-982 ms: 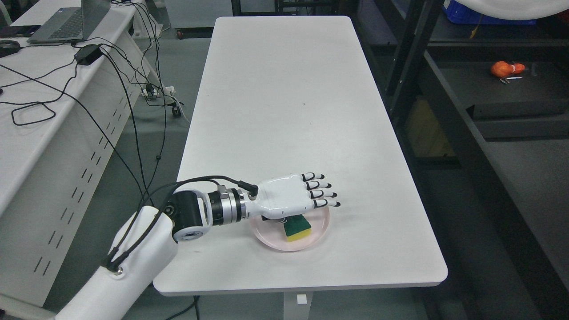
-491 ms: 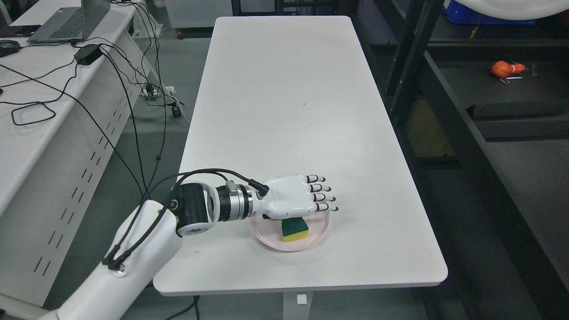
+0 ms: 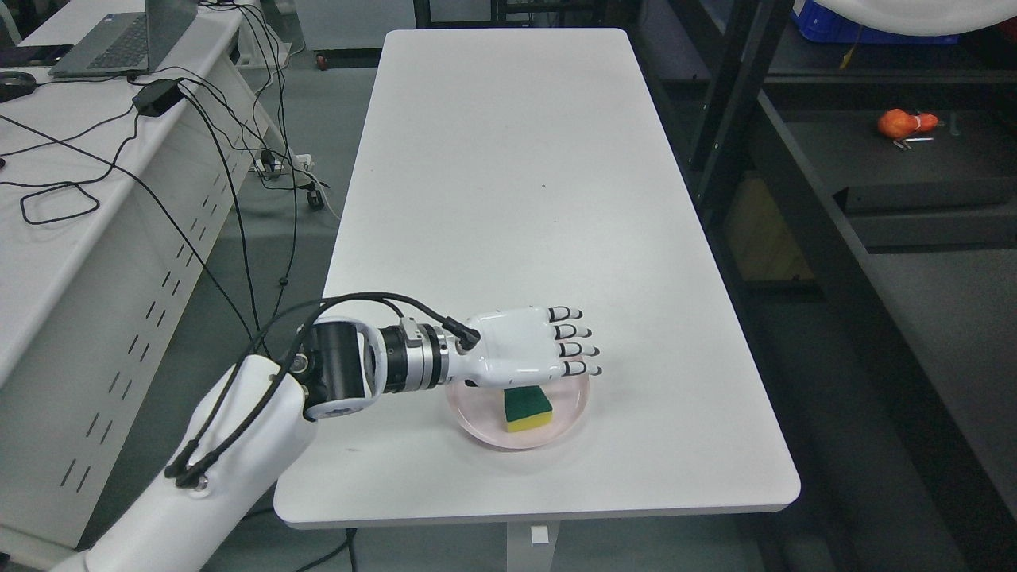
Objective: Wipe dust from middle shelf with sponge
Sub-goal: 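Close the left hand fingers around the yellow-green sponge on the plate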
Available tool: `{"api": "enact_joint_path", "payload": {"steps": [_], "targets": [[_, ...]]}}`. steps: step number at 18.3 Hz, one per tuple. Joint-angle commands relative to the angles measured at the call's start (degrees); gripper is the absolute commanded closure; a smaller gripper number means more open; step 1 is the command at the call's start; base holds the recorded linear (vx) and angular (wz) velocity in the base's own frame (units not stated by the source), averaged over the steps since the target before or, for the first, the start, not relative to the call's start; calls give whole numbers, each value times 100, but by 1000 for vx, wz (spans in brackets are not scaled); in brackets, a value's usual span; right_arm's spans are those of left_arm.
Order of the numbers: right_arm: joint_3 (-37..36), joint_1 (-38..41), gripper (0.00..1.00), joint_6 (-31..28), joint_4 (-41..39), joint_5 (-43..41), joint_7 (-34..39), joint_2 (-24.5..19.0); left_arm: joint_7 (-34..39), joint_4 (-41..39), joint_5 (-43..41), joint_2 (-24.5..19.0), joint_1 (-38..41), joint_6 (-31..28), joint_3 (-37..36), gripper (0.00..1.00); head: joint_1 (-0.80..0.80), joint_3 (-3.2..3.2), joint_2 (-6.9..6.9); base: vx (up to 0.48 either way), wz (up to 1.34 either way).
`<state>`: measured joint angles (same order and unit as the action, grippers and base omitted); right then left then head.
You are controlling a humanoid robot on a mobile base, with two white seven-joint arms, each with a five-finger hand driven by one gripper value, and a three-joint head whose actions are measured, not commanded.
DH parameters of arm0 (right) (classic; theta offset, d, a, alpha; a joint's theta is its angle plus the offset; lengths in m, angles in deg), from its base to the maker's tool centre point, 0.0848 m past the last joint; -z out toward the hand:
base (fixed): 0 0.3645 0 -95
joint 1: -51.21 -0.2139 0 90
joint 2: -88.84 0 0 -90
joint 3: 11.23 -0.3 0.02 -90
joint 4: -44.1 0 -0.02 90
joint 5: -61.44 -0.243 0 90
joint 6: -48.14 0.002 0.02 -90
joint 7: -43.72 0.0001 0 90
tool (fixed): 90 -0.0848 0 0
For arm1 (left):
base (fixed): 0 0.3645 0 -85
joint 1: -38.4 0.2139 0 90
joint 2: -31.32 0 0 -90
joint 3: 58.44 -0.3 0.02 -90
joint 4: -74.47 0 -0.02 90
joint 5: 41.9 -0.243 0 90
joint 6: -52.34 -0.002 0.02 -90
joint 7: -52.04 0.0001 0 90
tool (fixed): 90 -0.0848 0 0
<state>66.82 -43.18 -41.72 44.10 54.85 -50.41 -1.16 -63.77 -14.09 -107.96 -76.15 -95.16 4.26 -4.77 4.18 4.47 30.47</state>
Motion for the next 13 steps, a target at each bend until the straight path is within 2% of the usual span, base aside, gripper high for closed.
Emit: {"api": "enact_joint_path", "payload": {"steps": [1,6,13], "targets": [[0,0,0,-418,-100,0,-1,100,-11,-4,-170,-223,67,0,-349,15,0,0,0,0,0],[0,0,0,-418,-100,0,-1,100,-11,76,-487,-231,85,-17,-183,15,0,0,0,0,0],[0,0,0,-418,-100,0,-1,100,6,664,-637,-144,41,-52,-50,19,0,0,0,0,0]]}}
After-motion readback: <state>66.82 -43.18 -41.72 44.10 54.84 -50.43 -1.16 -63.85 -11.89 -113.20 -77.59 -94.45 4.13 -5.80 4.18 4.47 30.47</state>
